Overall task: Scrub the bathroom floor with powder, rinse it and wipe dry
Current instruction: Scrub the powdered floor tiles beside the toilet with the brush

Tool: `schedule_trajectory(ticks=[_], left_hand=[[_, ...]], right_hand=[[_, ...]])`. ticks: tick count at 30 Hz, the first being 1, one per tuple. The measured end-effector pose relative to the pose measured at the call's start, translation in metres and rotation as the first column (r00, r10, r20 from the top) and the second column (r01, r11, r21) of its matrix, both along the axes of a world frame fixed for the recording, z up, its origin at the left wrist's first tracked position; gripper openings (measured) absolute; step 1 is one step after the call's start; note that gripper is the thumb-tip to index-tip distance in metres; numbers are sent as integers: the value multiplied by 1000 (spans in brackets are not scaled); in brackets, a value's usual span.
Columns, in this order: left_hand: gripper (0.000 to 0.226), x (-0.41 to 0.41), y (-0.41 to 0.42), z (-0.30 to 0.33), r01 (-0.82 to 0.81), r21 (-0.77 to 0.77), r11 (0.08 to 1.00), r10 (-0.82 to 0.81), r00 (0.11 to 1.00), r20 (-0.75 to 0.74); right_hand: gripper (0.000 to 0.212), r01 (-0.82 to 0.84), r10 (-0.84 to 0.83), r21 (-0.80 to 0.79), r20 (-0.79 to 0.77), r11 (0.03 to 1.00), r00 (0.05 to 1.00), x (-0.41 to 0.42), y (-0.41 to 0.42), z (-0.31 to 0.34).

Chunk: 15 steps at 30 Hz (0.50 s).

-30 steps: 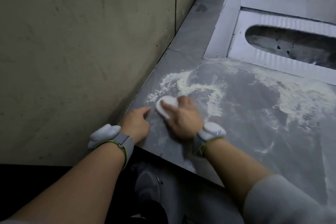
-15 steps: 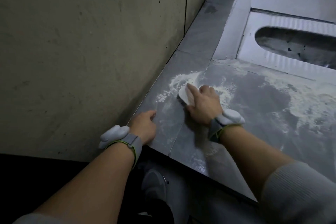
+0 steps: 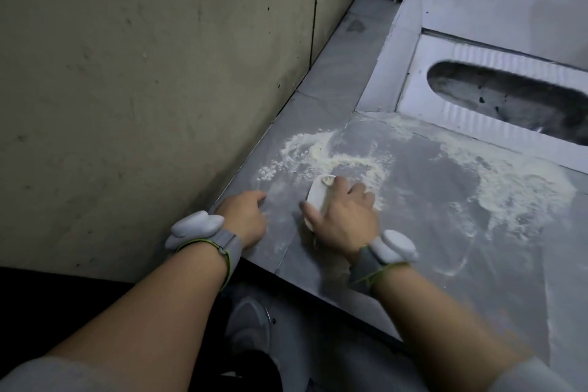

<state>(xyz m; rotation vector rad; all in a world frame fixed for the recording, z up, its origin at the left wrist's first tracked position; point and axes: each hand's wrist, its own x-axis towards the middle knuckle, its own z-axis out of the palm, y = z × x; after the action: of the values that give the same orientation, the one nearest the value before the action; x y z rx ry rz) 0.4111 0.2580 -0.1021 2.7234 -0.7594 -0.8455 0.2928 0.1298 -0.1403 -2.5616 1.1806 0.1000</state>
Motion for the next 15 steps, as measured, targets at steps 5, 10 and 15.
schedule_trajectory(ticks=[5, 10, 15], left_hand=[[46, -4, 1, 5, 25, 1, 1000, -25, 999, 27], [47, 0, 5, 4, 15, 10, 1000, -16, 1000, 15], [51, 2, 7, 1, 29, 37, 999, -28, 1000, -11]], right_hand=[[57, 78, -75, -66, 44, 995, 996, 34, 10, -16], [67, -425, 422, -34, 222, 905, 879, -3, -2, -8], [49, -616, 608, -68, 281, 785, 743, -15, 41, -22]])
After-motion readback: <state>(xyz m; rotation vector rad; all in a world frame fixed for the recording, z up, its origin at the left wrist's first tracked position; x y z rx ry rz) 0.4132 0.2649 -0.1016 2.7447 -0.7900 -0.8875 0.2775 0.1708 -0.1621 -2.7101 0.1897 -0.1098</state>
